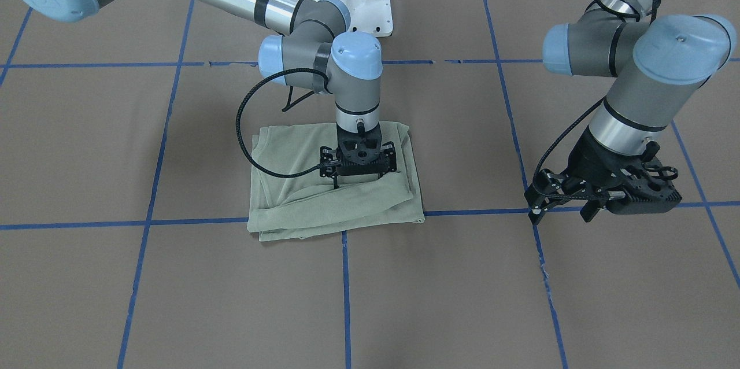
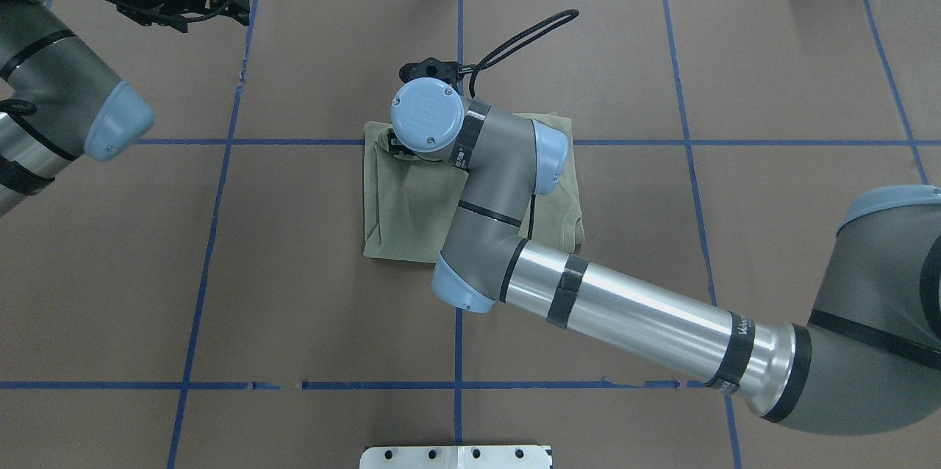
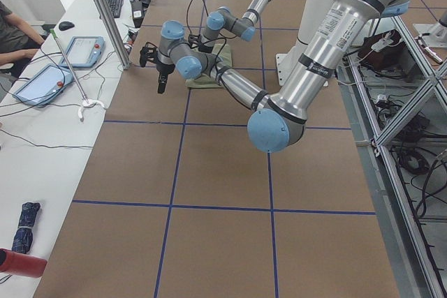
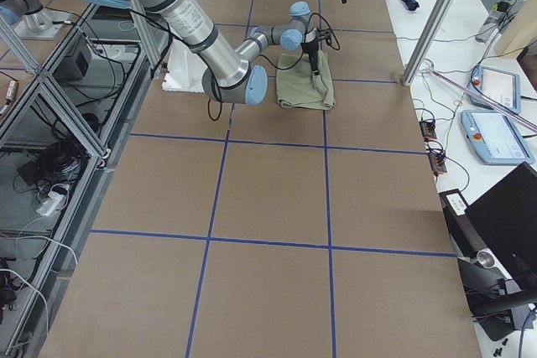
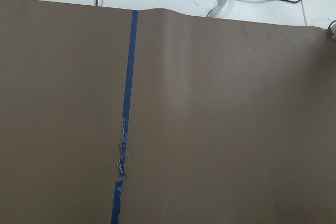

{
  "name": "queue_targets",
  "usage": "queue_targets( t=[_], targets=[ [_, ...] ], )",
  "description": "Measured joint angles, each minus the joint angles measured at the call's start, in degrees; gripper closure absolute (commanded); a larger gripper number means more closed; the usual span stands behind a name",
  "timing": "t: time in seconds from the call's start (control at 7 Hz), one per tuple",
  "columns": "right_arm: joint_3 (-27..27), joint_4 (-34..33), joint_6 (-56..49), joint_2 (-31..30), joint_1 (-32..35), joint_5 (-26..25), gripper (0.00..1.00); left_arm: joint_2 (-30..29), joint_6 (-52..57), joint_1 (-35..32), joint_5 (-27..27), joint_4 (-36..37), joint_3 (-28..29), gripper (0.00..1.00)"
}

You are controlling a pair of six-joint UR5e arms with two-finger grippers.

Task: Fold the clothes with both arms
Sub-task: 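Press and tuck the folded shirt's top layer with the right gripper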

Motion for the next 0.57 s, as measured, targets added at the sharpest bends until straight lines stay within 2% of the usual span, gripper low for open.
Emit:
queue_targets(
  t=[0.29,0.57],
  targets=[
    [-6.42,4.68,-0.44,3.77,3.20,0.47,0.00,-0.01,0.00,-0.07,0.00,0.03,0.03,0.00],
    [-8.40,6.95,-0.43,5.58,5.39,2.53,0.00,-0.07,0.00,-0.33,0.00,0.03,0.03,0.00]
  ],
)
